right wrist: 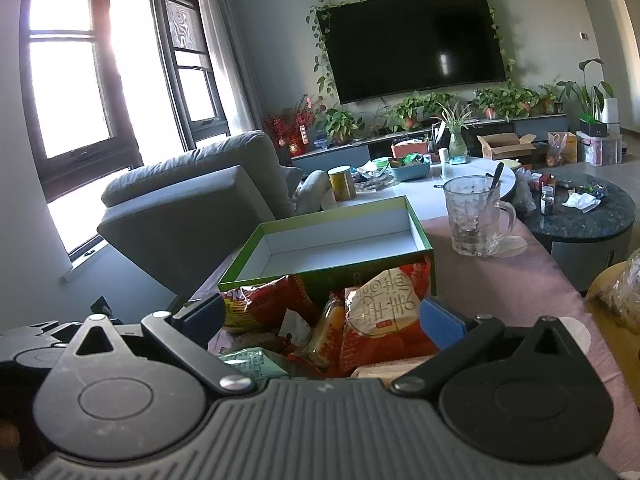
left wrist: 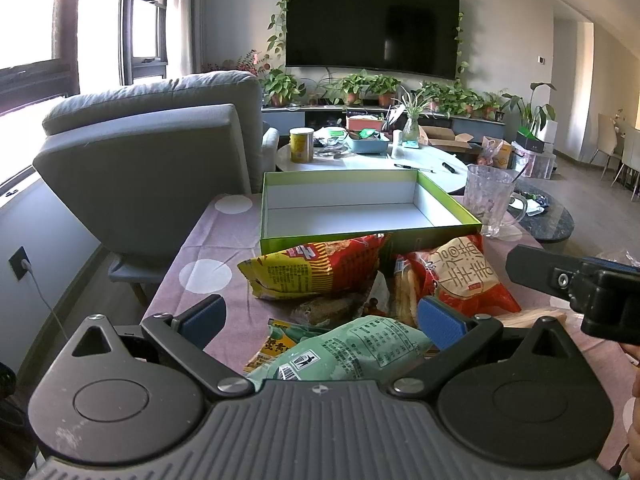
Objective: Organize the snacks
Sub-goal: 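Move the right gripper toward the yellow-and-red chip bag in the pile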
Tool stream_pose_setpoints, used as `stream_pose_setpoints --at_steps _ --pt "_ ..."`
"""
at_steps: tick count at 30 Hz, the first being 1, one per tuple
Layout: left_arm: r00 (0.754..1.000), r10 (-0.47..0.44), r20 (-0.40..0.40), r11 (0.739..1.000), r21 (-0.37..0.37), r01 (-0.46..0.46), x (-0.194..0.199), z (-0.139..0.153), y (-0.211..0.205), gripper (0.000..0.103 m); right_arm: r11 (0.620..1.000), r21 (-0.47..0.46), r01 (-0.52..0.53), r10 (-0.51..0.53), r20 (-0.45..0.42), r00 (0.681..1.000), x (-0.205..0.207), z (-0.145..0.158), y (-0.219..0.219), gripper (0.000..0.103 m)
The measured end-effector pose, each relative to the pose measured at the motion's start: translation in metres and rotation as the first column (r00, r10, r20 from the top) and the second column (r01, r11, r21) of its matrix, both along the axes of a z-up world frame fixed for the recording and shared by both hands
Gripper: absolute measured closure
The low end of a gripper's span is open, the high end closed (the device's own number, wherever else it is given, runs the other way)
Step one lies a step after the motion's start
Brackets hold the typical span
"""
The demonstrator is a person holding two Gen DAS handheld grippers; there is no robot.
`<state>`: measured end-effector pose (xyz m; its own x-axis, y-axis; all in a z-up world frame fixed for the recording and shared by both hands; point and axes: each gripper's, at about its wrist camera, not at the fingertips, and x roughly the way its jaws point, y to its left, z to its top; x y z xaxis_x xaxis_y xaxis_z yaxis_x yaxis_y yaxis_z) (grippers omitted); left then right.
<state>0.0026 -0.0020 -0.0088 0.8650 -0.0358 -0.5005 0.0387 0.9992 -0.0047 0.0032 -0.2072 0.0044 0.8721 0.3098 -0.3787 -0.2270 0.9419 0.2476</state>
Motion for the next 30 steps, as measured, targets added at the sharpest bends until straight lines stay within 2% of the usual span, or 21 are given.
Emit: stream_pose_setpoints --at_steps 20,30 --pt "0.999 0.04 -0.028 0.999 -0.027 -0.041 0.021 -0.008 0.017 0.0 0.999 -0.036 0.013 -0.014 -0.018 1.0 0.014 -0.006 -0.002 0.044" --pt "0.999 0.007 -0.051 1.0 -0.028 -0.008 0.025 -0.017 0.015 0.001 0.999 -0.036 0.034 -0.036 -0.062 0.997 0.026 -0.017 -0.009 0.044"
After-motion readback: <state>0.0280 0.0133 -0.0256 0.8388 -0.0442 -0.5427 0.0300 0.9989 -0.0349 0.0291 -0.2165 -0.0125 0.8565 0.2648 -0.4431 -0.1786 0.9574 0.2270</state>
